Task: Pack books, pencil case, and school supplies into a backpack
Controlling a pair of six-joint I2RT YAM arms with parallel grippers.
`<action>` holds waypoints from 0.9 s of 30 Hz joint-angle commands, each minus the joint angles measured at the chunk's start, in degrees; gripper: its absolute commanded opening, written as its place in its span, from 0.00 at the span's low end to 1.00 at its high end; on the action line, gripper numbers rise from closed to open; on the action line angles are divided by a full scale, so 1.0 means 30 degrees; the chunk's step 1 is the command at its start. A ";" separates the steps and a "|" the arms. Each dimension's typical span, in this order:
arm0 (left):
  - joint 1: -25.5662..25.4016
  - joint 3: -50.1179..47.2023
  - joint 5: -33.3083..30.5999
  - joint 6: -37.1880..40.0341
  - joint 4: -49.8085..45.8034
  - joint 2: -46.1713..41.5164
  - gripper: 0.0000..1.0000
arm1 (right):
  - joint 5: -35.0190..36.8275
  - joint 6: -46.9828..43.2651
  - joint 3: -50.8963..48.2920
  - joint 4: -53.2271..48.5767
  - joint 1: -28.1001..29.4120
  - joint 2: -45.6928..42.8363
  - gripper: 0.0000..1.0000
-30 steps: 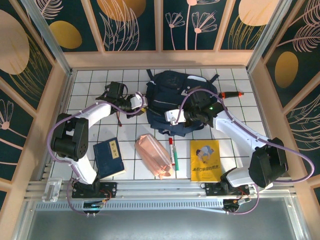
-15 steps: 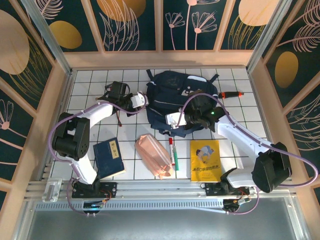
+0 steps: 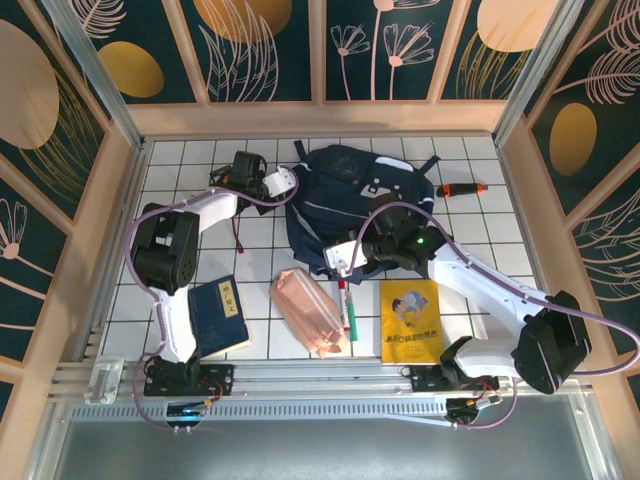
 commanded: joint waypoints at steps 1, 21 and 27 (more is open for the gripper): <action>0.0418 0.1551 -0.1376 -0.1176 0.1507 0.1175 0.00 | -0.0272 -0.1073 -0.0048 0.0364 0.0592 -0.1209 0.00; 0.1142 0.2826 0.0428 -0.3200 0.0887 -0.0346 0.56 | 0.0155 -0.0227 -0.0088 0.1976 0.0423 -0.0924 0.00; 0.1182 -0.2256 0.4922 0.0845 0.1887 -0.4965 0.80 | 0.0335 0.1910 0.0020 0.3921 -0.0327 -0.0533 0.00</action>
